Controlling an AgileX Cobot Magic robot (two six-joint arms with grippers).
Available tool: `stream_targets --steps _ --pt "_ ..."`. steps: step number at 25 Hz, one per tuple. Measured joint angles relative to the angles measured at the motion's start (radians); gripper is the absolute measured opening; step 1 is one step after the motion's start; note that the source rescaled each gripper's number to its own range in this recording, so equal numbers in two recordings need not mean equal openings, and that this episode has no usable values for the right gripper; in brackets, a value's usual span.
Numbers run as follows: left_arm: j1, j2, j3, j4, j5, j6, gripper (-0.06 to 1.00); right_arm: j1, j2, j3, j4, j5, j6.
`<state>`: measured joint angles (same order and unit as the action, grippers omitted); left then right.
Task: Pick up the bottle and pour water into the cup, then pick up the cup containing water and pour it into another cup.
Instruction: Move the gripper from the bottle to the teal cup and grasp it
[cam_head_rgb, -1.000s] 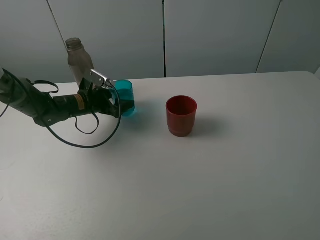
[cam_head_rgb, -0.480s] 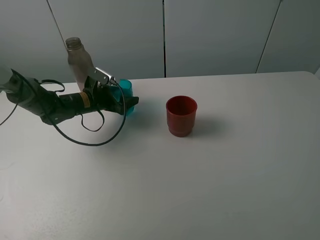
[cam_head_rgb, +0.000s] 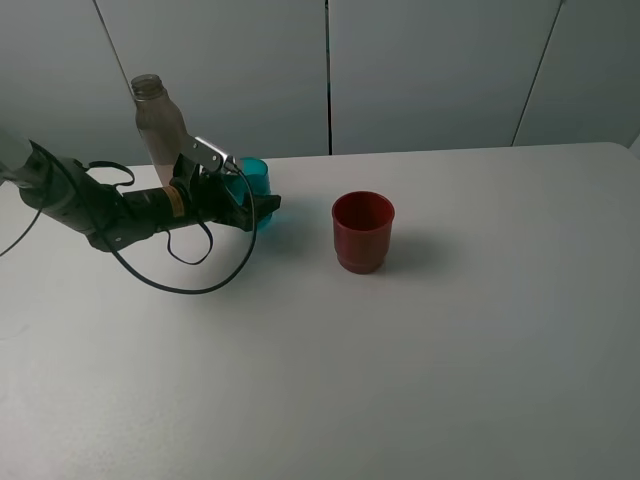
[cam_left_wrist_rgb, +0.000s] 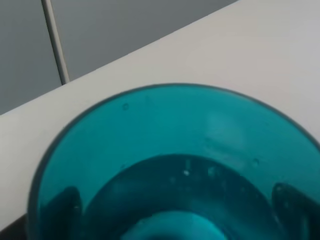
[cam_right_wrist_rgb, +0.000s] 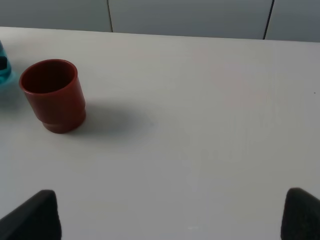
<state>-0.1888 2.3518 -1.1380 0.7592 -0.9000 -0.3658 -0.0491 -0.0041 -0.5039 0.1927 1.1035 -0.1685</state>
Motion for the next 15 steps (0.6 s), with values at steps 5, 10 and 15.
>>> stream_targets --steps 5,10,15 --pt "0.000 0.008 -0.013 -0.008 0.000 0.001 1.00 0.000 0.000 0.000 0.000 0.000 0.000" --pt "0.000 0.008 -0.013 -0.008 0.000 0.001 1.00 0.000 0.000 0.000 0.000 0.000 0.000" --pt "0.000 0.008 -0.013 -0.017 0.000 0.002 1.00 0.000 0.000 0.000 0.000 0.000 0.000"
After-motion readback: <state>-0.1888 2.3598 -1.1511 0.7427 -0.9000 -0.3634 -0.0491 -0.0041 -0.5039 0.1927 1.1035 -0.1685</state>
